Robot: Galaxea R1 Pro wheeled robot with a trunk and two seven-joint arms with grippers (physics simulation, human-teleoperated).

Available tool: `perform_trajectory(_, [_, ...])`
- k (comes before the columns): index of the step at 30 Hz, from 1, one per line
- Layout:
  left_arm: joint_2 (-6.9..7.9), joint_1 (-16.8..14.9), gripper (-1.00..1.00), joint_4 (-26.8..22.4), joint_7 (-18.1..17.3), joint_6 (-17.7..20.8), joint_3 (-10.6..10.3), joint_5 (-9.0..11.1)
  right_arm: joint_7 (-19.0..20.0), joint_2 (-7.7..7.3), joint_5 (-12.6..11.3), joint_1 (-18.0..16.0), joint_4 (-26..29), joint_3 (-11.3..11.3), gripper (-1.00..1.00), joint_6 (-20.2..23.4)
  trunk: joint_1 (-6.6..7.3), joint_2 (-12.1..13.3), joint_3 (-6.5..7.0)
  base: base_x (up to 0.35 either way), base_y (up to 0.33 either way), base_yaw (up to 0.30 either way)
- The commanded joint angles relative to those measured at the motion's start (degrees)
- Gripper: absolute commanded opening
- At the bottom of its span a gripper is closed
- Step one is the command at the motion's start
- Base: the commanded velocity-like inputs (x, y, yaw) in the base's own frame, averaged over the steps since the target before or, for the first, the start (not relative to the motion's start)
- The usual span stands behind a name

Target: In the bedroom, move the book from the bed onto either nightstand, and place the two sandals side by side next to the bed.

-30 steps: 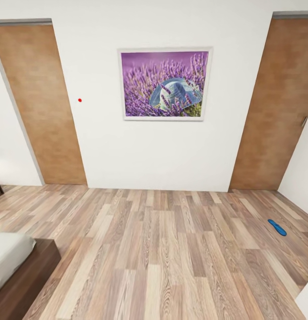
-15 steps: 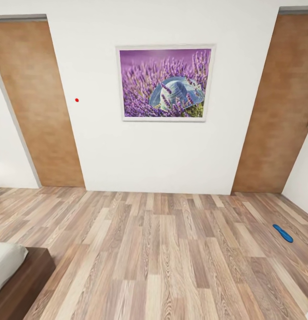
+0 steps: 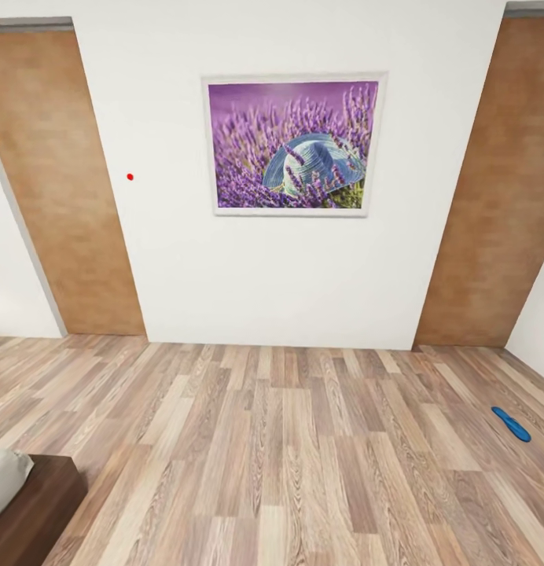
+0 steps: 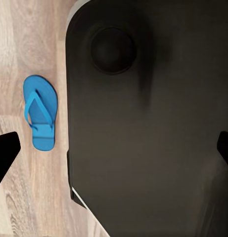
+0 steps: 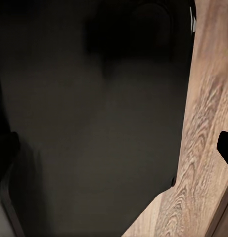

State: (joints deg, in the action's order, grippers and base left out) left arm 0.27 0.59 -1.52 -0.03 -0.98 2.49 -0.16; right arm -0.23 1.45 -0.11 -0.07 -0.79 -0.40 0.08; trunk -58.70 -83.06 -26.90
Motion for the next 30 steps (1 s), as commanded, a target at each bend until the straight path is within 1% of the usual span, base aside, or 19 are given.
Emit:
perform_trajectory(1, [0.00, 0.0, 1.00, -0.1, 0.0, -0.1, 0.2, 0.0, 0.0, 0.00, 0.0, 0.0, 0.0, 0.0, 1.00, 0.0, -0.03, 0.0, -0.03, 0.223, 0.000, 0.000])
perform_trajectory(30, [0.00, 0.0, 1.00, -0.1, 0.0, -0.1, 0.2, 0.0, 0.0, -0.04, 0.0, 0.0, 0.0, 0.0, 1.00, -0.1, -0.03, 0.0, -0.03, 0.223, 0.000, 0.000])
